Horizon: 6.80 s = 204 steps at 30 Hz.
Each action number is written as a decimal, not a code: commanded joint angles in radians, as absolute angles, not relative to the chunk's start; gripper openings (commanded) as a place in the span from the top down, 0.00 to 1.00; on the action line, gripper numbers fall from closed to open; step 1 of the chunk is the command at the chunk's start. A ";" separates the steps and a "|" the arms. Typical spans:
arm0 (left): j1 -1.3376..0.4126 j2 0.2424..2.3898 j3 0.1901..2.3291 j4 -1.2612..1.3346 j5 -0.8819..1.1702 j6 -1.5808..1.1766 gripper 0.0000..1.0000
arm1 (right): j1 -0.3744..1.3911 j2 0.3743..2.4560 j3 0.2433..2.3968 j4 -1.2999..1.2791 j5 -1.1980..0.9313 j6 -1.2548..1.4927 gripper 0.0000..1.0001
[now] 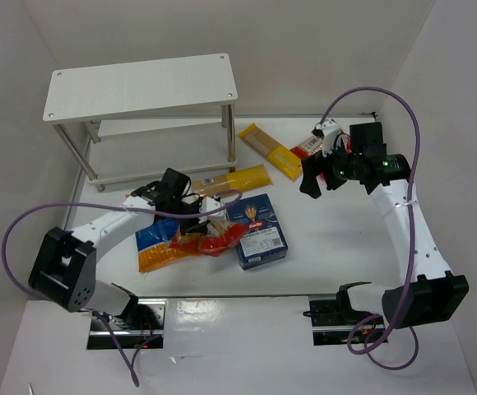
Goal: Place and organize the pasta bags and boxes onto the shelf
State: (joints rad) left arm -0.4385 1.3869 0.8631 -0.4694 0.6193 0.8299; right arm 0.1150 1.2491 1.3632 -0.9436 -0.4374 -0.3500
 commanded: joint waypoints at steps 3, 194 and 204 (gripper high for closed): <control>-0.422 1.459 1.047 -0.604 0.629 0.749 1.00 | 0.098 1.161 1.304 -0.882 -0.434 -0.357 0.00; -0.152 0.843 0.919 -0.361 0.096 0.273 0.00 | -0.169 0.653 0.888 -0.626 -0.565 -0.387 0.00; -0.152 0.658 1.003 -0.555 0.328 0.065 0.00 | -0.169 0.611 0.888 -0.626 -0.539 -0.367 0.00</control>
